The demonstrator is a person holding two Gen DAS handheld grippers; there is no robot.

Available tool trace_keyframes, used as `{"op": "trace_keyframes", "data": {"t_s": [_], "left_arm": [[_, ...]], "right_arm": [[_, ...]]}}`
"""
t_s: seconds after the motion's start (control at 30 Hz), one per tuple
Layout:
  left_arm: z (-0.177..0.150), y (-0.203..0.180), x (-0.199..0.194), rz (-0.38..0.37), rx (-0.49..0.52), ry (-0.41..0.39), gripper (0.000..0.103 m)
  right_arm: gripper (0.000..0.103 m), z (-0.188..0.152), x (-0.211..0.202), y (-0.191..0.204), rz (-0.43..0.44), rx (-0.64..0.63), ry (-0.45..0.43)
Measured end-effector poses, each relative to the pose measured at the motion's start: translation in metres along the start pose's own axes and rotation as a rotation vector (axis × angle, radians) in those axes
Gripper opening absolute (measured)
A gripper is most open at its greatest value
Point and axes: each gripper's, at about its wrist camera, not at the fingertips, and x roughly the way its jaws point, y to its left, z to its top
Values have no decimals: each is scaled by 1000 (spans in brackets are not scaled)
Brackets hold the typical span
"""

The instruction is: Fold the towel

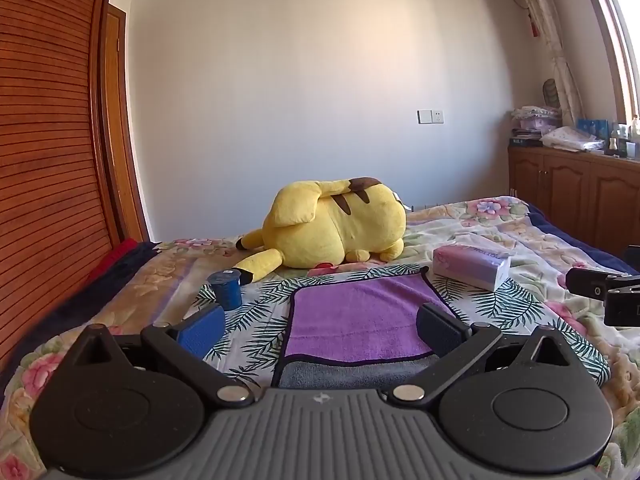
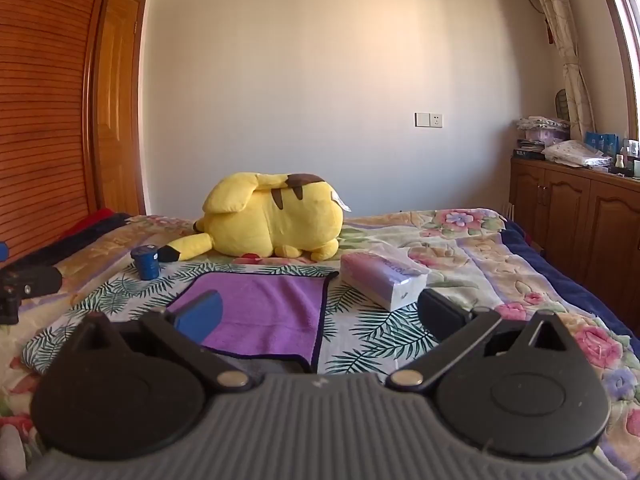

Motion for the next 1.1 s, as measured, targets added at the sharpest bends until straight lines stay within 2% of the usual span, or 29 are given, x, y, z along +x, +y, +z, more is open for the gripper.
{"op": "trace_keyframes", "data": {"t_s": [1.1], "left_arm": [[-2,10,9,-2,5,16,87]], "right_arm": [[103,-1,0,-2,-2,-3,-4]]}}
